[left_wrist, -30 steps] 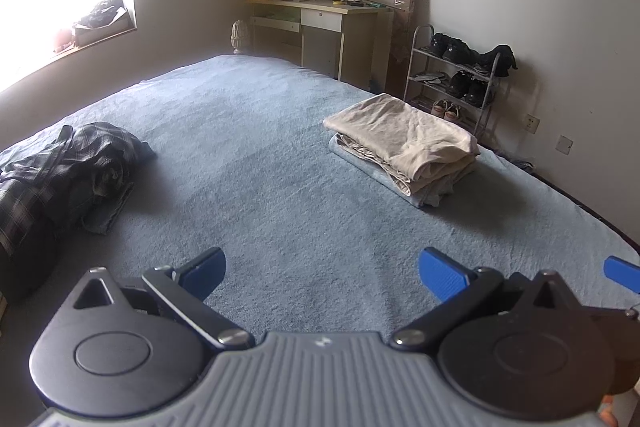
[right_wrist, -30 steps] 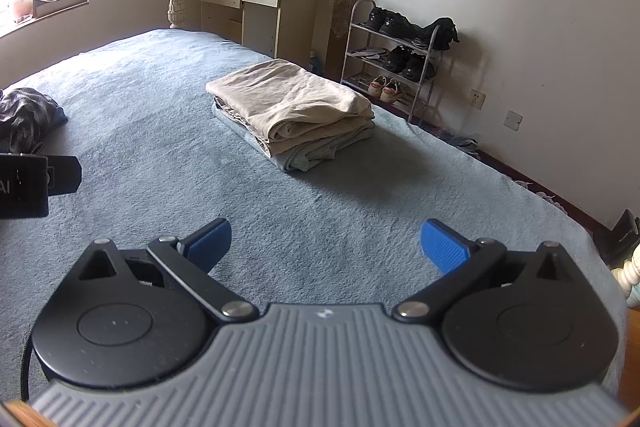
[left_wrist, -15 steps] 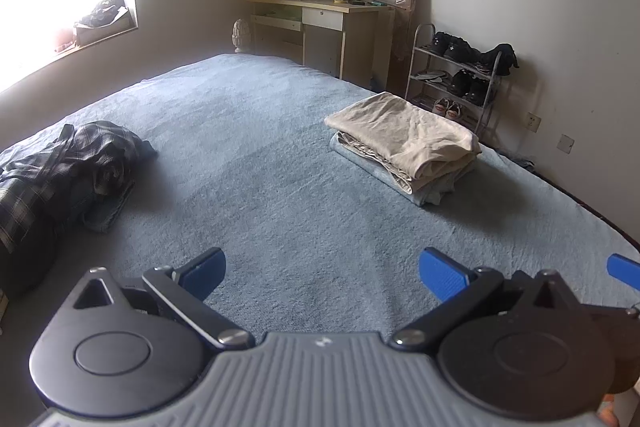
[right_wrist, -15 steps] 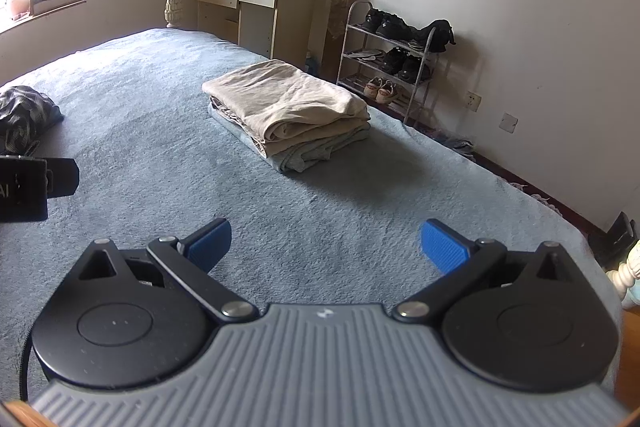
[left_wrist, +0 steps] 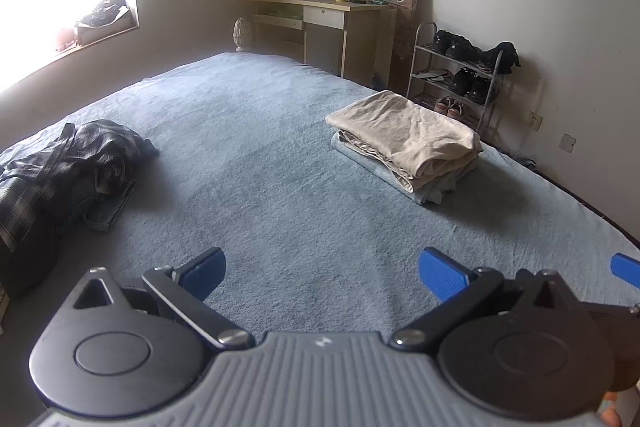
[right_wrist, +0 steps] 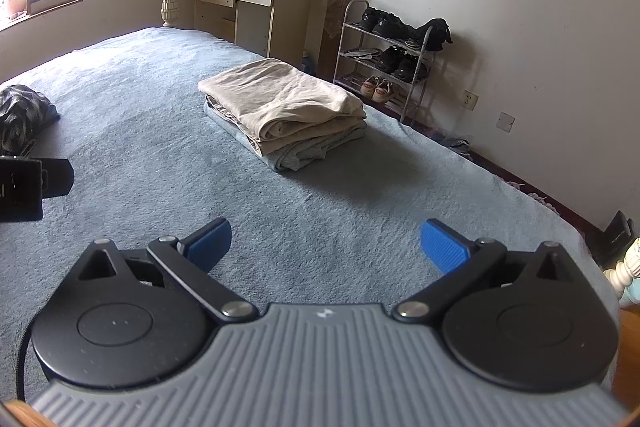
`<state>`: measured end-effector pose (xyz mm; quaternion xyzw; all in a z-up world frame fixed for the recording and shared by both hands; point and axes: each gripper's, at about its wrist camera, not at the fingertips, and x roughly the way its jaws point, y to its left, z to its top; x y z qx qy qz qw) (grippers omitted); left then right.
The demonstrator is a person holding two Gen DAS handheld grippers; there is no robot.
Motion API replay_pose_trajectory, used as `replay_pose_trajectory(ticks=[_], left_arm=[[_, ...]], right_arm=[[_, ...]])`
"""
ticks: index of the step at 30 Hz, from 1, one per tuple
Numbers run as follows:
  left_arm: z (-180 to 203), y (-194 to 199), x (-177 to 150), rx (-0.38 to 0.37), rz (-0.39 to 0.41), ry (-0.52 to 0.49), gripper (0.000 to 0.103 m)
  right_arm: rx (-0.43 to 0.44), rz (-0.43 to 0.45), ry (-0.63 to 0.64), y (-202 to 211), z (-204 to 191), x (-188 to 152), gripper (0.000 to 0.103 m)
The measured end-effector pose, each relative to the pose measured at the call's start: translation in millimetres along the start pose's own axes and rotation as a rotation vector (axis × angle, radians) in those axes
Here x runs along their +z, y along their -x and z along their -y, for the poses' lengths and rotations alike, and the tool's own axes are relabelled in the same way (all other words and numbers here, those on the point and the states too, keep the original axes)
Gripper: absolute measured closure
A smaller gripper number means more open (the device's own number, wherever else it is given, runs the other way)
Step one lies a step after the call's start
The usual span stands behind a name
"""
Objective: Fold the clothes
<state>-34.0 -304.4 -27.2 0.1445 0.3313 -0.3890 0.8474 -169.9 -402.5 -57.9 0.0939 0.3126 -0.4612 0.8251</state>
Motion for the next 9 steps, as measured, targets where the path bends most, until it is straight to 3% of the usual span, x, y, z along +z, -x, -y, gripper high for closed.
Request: replay_pose_trajectory(ticks=[9], left_arm=[[-1.2,-1.0,-0.2,0.003,-0.006,0.008,0.0]], right_arm=[[-0.002,-0.004,0.0,-0.6,-0.2,-0.4,0.001]])
